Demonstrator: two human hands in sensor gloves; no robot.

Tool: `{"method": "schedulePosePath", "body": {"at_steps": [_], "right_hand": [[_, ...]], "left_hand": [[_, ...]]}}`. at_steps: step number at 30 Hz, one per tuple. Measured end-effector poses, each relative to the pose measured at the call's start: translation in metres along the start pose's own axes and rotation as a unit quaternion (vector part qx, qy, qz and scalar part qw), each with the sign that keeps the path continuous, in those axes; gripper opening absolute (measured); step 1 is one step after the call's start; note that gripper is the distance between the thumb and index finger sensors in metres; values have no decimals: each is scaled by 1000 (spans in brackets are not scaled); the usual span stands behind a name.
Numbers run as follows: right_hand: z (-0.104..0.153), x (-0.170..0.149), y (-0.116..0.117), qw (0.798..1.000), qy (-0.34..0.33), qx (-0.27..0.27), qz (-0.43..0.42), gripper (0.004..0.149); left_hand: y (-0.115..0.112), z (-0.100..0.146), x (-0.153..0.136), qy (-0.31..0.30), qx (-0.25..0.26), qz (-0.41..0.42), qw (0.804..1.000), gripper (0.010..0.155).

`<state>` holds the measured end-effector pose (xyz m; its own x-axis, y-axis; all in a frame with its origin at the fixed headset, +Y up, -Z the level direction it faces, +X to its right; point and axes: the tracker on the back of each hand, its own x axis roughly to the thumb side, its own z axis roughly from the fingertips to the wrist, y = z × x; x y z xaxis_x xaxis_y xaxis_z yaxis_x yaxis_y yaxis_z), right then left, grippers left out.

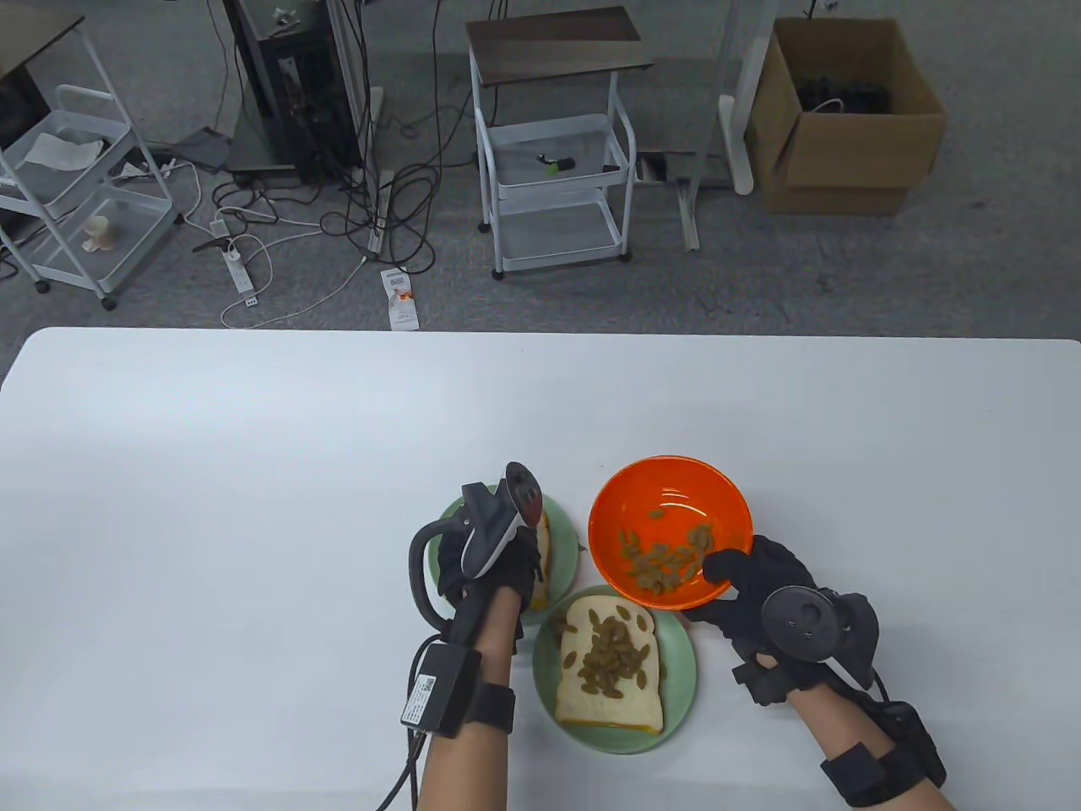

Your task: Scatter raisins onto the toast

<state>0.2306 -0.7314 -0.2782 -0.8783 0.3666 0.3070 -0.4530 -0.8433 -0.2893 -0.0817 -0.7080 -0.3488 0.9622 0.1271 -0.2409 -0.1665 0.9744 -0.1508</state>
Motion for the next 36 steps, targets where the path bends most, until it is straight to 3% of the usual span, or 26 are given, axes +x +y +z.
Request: {"method": "schedulePosePath", "body": {"at_steps": [3, 7, 11, 14, 17, 23, 27, 31, 36], "right_hand": [[0, 1, 0, 1000, -5, -4, 1, 65], [3, 9, 1, 1000, -21, -5, 1, 65], [8, 19, -1, 999, -33, -15, -16, 65], [12, 27, -5, 997, -45, -36, -47, 65], [16, 29, -6, 998, -34, -48, -34, 65], [13, 16, -8, 996, 1, -58, -72, 64], [13, 11, -8, 994, 18, -54, -92, 63], [14, 14, -5, 994, 18, -44, -99, 63], [14, 24, -2, 998, -16, -34, -42, 64]], "left_hand": [[19, 26, 23, -65, 27, 25, 997, 74], [28, 63, 74, -165, 11, -33, 986, 82], [13, 70, 115, -152, -92, -123, 976, 89], [1, 65, 134, -141, -135, -159, 968, 92], [0, 63, 141, -116, -143, -170, 968, 89], [0, 63, 151, -140, -81, -153, 975, 76], [-4, 67, 155, -177, -24, -148, 973, 49], [-9, 69, 153, -178, 11, -163, 970, 45], [-7, 64, 141, -177, 31, -130, 975, 40]]}}
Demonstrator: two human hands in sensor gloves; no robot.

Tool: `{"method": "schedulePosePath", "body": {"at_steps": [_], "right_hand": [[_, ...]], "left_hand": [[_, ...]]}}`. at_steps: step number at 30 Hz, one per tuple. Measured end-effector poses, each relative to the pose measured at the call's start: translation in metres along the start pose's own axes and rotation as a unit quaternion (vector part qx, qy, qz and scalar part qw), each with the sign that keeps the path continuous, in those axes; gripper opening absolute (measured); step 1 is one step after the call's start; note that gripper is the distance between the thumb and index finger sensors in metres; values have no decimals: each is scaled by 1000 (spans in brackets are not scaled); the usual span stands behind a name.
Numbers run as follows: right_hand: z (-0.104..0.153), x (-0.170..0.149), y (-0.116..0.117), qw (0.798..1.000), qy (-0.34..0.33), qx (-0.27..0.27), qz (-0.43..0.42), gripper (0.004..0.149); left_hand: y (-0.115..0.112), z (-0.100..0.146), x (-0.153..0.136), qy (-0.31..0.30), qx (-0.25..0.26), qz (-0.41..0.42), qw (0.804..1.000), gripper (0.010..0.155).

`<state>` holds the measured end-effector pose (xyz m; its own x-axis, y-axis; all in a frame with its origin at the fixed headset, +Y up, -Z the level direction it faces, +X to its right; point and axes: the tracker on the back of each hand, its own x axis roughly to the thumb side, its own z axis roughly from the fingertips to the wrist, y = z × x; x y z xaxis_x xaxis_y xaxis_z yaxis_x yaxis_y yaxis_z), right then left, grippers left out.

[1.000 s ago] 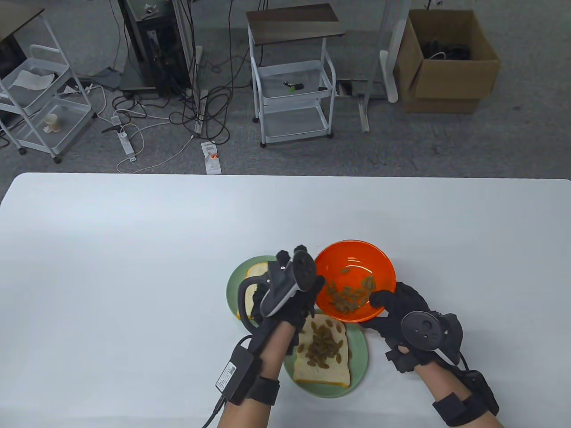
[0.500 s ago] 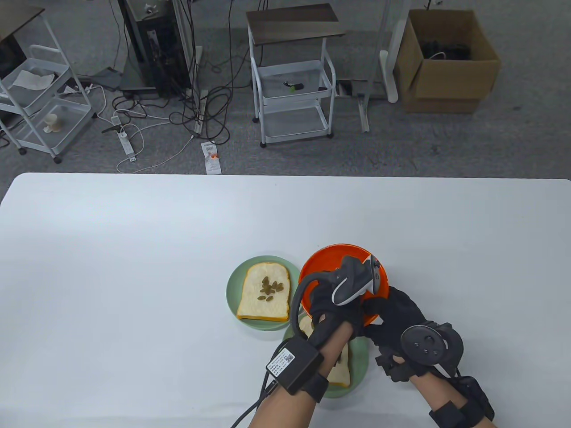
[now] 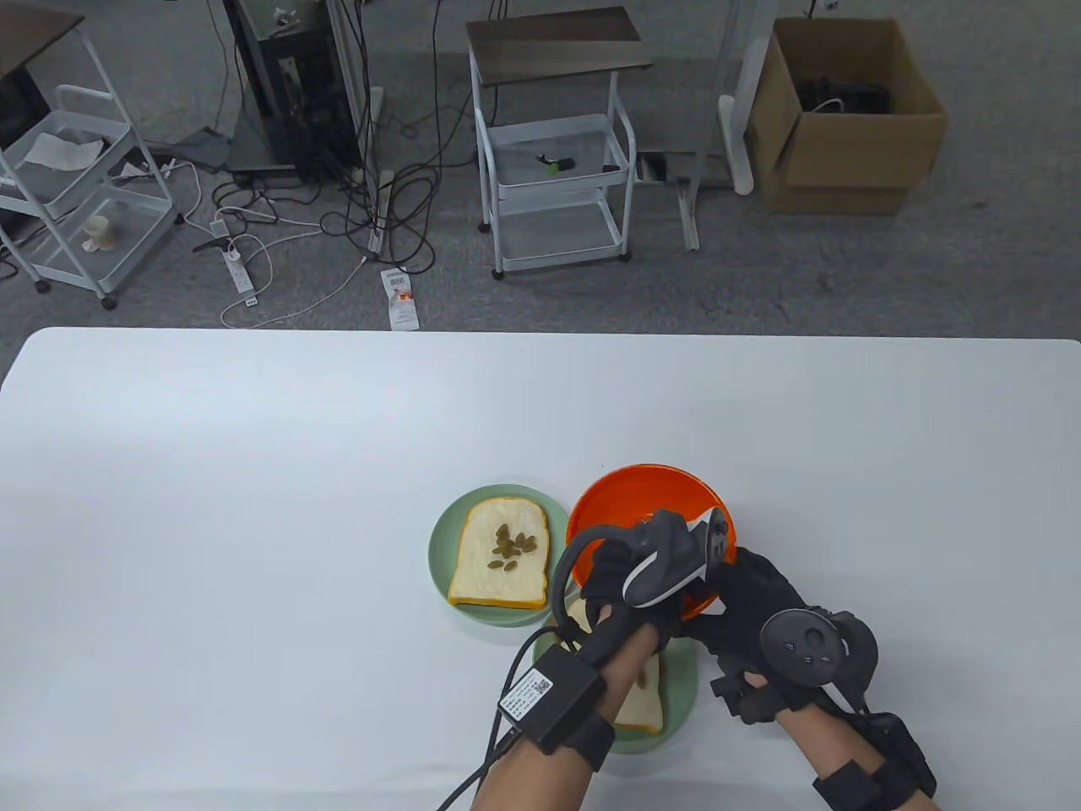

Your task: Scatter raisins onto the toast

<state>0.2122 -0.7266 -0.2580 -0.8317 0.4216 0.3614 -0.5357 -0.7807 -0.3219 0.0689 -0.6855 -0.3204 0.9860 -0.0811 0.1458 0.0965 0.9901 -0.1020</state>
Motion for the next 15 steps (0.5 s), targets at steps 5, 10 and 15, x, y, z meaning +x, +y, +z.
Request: {"method": "schedulePosePath", "body": {"at_steps": [5, 10, 15], "right_hand": [[2, 6, 10, 999, -18, 21, 28, 65], [1, 3, 13, 999, -15, 29, 34, 65], [-1, -5, 11, 999, -1, 26, 40, 65]], "left_hand": [[4, -3, -13, 8, 4, 45, 999, 39], [17, -1, -29, 19, 19, 89, 996, 39], [18, -4, -69, 63, 50, 101, 992, 39]]}}
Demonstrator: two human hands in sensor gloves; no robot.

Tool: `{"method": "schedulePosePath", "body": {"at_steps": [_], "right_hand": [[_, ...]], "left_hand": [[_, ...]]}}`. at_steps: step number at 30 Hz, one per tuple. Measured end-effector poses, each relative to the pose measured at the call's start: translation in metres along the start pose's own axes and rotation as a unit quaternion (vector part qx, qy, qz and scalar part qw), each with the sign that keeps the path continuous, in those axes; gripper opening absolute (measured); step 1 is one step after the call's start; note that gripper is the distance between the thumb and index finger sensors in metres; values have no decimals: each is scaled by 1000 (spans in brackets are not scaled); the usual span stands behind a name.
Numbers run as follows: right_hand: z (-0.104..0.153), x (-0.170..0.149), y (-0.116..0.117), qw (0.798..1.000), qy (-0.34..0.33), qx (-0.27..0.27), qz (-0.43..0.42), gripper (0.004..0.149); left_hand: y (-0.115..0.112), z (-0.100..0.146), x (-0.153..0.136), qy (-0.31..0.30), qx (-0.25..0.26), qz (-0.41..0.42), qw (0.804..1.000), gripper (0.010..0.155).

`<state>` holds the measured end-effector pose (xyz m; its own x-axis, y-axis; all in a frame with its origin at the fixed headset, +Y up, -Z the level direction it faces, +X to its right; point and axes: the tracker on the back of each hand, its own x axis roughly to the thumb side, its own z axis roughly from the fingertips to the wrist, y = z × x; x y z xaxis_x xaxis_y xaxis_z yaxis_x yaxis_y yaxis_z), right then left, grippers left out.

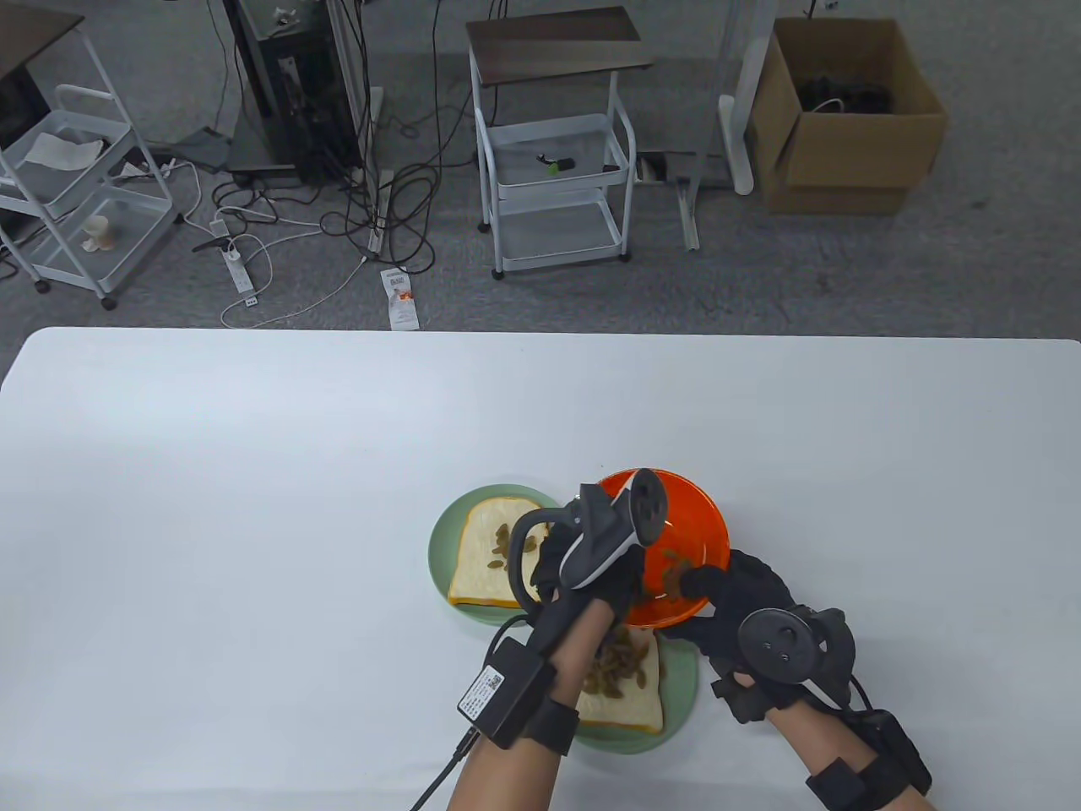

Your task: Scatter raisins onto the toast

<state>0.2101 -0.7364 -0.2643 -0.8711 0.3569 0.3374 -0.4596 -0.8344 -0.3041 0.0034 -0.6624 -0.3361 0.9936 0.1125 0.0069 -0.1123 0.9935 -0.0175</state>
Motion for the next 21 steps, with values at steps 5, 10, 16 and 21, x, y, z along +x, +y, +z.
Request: {"method": "schedulePosePath", "body": {"at_steps": [5, 10, 16, 21], "right_hand": [[-4, -8, -1, 1000, 13, -3, 7, 65], [-5, -11, -1, 1000, 15, -2, 9, 65], [-5, -11, 0, 1000, 9, -3, 8, 65], [-5, -10, 0, 1000, 7, 0, 9, 65]], "left_hand": [[-25, -17, -56, 84, -30, -21, 996, 39], [-55, -26, -92, 113, -44, -26, 992, 40], [-62, -28, -101, 112, -39, -50, 992, 44], [-60, -26, -100, 102, -28, -59, 993, 43]]}}
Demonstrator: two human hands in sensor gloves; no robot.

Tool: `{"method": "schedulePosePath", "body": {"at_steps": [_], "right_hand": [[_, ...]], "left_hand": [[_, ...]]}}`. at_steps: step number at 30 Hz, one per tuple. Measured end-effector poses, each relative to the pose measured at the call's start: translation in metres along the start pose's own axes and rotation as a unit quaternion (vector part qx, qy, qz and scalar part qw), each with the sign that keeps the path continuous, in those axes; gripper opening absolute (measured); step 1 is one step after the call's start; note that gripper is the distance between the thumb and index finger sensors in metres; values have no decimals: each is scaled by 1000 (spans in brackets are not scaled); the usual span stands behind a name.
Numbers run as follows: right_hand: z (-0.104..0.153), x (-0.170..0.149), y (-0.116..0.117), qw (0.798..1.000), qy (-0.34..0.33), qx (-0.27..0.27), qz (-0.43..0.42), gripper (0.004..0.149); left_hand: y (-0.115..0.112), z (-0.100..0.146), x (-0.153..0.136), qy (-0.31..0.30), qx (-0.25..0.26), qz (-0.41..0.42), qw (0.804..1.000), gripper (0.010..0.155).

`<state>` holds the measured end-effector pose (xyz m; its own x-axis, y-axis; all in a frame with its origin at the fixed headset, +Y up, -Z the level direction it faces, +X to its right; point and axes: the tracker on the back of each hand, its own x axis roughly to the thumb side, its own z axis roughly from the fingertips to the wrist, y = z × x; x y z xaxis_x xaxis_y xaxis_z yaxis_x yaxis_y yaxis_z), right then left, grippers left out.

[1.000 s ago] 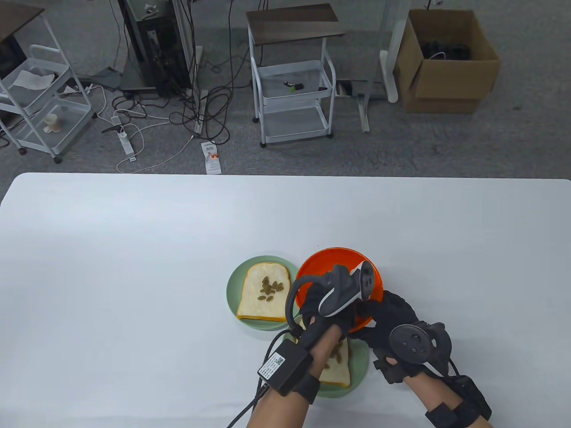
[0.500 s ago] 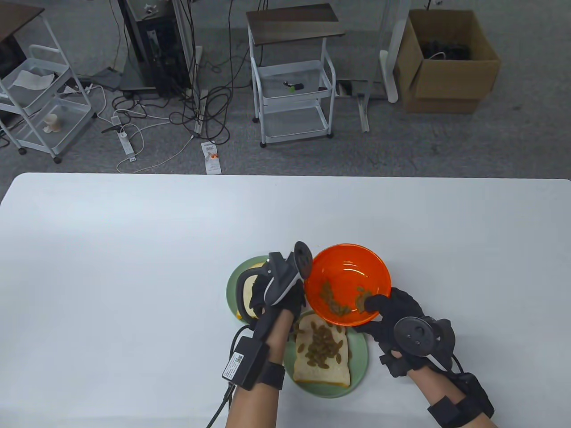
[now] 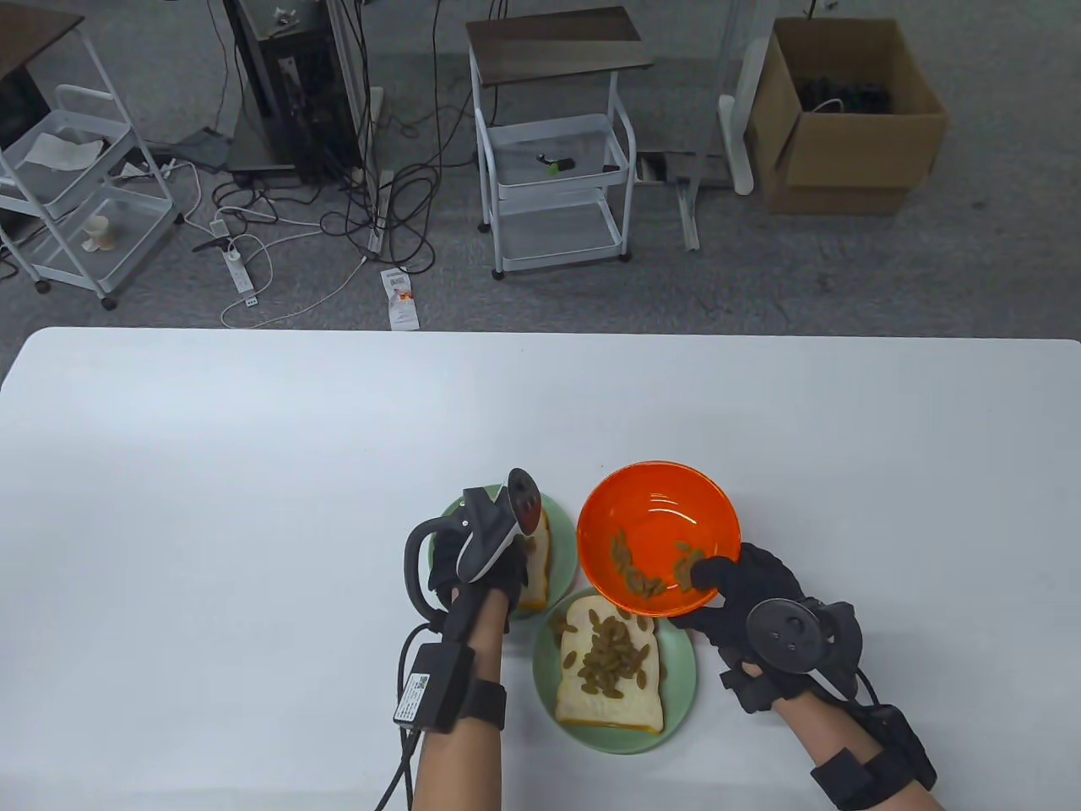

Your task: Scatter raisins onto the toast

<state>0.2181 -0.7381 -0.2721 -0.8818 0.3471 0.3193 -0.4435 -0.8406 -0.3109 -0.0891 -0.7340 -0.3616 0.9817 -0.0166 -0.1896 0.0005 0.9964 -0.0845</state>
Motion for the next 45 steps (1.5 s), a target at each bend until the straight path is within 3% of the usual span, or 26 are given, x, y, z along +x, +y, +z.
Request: {"method": "schedulePosePath", "body": {"at_steps": [3, 5, 11, 13, 15, 17, 20, 21, 24, 33, 39, 42, 45], "right_hand": [[0, 0, -1, 1000, 0, -2, -1, 65], [0, 0, -1, 1000, 1, -3, -3, 65], [0, 0, -1, 1000, 1, -3, -3, 65], [0, 1, -1, 1000, 0, -3, -4, 65], [1, 2, -2, 1000, -3, -7, -8, 65], [2, 4, -3, 1000, -9, -7, -2, 65], [3, 7, -5, 1000, -13, -16, -21, 65], [3, 9, -7, 999, -16, -18, -24, 64], [6, 13, -9, 998, 6, -26, -53, 63], [5, -3, -11, 992, 54, -35, -105, 62], [3, 0, -9, 996, 33, -7, -87, 63], [2, 9, -9, 999, -4, -13, -31, 63], [3, 9, -7, 999, 1, -15, -40, 63]], "left_hand": [[4, 6, 2, -7, 51, -41, 998, 48], [10, 12, 6, -6, 53, -49, 997, 55], [50, 49, 46, -90, 58, 33, 994, 58], [58, 63, 73, -162, 26, 32, 986, 67], [58, 70, 95, -177, -41, -11, 983, 77], [54, 75, 117, -184, -66, -67, 978, 84], [45, 72, 140, -153, -131, -155, 967, 89], [41, 69, 144, -131, -162, -153, 966, 89], [38, 64, 152, -111, -192, -137, 965, 83], [44, 74, 162, -146, -57, -132, 979, 54], [43, 69, 147, -154, -46, -90, 983, 46], [47, 66, 135, -156, -21, -50, 986, 46], [55, 62, 120, -146, -9, -1, 989, 46]]}}
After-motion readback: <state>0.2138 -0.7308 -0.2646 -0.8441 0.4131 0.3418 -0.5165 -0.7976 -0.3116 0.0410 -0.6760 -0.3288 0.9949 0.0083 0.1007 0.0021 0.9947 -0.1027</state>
